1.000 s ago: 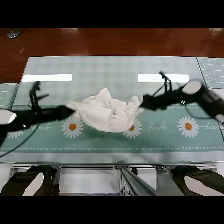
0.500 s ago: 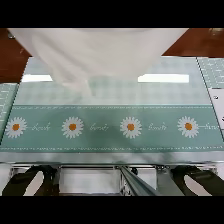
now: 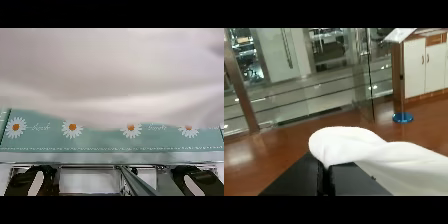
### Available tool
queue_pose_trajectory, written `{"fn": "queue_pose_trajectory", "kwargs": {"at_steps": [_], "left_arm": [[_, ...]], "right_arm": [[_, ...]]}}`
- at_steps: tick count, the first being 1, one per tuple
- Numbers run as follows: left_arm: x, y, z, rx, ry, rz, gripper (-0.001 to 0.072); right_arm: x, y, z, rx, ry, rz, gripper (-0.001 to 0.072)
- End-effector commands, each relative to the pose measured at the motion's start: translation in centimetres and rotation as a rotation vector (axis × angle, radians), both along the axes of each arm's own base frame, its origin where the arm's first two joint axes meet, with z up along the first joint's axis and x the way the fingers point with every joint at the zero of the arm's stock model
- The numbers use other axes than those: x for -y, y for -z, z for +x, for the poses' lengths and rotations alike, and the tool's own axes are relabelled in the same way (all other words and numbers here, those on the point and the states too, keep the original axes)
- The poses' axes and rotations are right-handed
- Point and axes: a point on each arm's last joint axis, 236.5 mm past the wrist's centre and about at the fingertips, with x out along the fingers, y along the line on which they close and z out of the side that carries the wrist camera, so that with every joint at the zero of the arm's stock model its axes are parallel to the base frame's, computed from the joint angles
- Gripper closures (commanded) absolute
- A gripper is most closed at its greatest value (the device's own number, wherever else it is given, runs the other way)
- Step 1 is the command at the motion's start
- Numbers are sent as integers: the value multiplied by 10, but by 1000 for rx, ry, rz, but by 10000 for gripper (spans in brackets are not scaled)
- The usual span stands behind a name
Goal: Fold the shirts.
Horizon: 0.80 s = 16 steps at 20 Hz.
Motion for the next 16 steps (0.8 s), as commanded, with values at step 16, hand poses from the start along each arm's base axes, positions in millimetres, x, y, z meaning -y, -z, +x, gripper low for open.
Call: {"fn": "queue_pose_trajectory", "kwargs": {"at_steps": [16], "left_arm": [[-27,368,226,-829,-76,-369,687]], "right_arm": [[-25,359,278,-758,84,116,678]]}}
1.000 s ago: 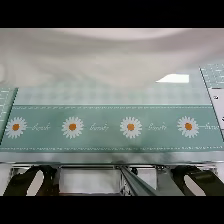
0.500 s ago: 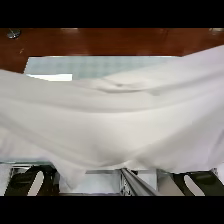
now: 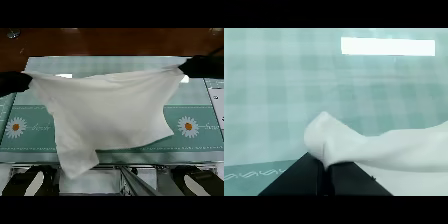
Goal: Fold the shirts.
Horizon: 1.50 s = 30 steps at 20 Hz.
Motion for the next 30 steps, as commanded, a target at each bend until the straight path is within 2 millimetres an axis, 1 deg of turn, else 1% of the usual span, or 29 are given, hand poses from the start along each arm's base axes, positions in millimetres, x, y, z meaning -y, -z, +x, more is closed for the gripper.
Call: {"fn": "queue_pose_trajectory", "kwargs": {"at_steps": [1,2,4,5,6,7,8,9,10,11,12,13,14,15,16,17,19,20,21,22,23,24,25,26,28,30], "left_arm": [[-1,42,60,-23,-65,-89,687],[2,51,73,-33,-65,-94,687],[11,71,91,-77,-52,-101,687],[14,81,97,-101,-47,-104,684],[13,89,102,-117,-46,-98,600],[10,96,105,-126,-37,-69,250],[3,104,105,-146,-36,-34,4],[-7,110,100,-180,-29,12,4],[-20,119,89,-241,-20,63,4],[-37,129,73,-321,-19,109,5],[-57,142,50,-427,-29,136,6],[-73,155,26,-532,-51,118,6],[-86,169,1,-631,-89,70,6],[-99,185,-21,-705,-133,28,6],[-105,203,-44,-779,-215,-79,6],[-100,216,-62,-822,-248,-204,6],[-80,236,-97,-886,-271,-423,6],[-69,243,-113,-923,-275,-505,6],[-59,250,-127,-969,-274,-554,6],[-50,255,-138,-1005,-267,-575,6],[-43,258,-141,-1007,-241,-577,6],[-33,257,-137,-978,-190,-588,6],[-24,255,-131,-947,-152,-604,6],[-19,255,-126,-928,-142,-599,6],[-12,262,-120,-918,-119,-550,6],[1,267,-120,-937,-74,-514,6]], "right_arm": [[-16,64,77,-98,45,94,678],[-25,77,97,-133,44,136,678],[-33,101,130,-202,62,216,678],[-35,112,139,-249,73,268,677],[-39,120,145,-298,64,331,563],[-42,124,144,-343,30,375,270],[-41,126,137,-383,-23,403,80],[-32,127,126,-421,-56,404,83],[-15,129,109,-469,-91,373,83],[8,134,85,-539,-121,310,83],[36,140,60,-617,-122,227,84],[68,146,37,-684,-86,138,84],[98,150,18,-709,-15,71,84],[116,153,7,-689,54,65,84],[126,158,-3,-648,123,104,84],[126,163,-13,-605,176,169,85],[109,180,-43,-507,184,267,85],[105,194,-62,-488,237,303,86],[100,207,-80,-486,273,327,85],[91,218,-97,-492,280,349,85],[78,225,-110,-498,264,370,85],[69,227,-116,-493,266,403,85],[62,226,-118,-482,266,431,85],[58,224,-119,-479,259,450,86],[53,223,-123,-494,244,459,85],[53,223,-124,-492,236,457,85]]}}
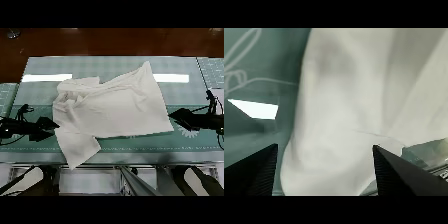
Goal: Fold the shirts.
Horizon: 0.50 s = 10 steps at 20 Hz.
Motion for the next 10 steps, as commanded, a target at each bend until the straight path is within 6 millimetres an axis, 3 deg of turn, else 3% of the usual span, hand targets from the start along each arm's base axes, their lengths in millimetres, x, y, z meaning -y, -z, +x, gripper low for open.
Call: {"fn": "queue_pose_trajectory", "kwargs": {"at_steps": [1,3,4,5,7,8,10], "left_arm": [[24,9,2,16,81,-3,6],[36,13,1,16,131,8,12],[38,14,2,22,147,14,207],[39,13,2,24,151,12,665],[39,10,4,31,159,10,688],[38,10,5,33,159,11,687],[39,11,4,32,161,12,688]], "right_arm": [[-8,0,-4,18,4,32,86],[-1,-6,2,36,22,25,84],[14,-11,4,36,54,-1,85],[34,-11,3,18,95,-45,84],[78,3,-20,-112,220,-130,85],[86,14,-37,-197,272,-138,85],[68,36,-58,-286,261,-105,86]]}}
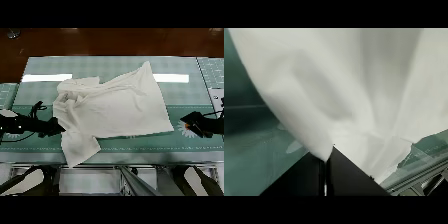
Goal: Fold the shirts.
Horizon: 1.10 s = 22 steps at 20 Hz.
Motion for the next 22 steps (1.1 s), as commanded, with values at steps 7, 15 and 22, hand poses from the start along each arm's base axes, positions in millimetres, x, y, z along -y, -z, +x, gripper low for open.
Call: {"fn": "queue_pose_trajectory", "kwargs": {"at_steps": [7,15,22], "left_arm": [[1,1,3,13,7,8,687],[0,2,4,16,3,12,687],[10,-23,31,96,-61,-59,688]], "right_arm": [[-30,44,-27,-116,7,31,86],[-55,58,15,-143,-31,115,86],[-100,40,72,-95,-218,134,679]]}}
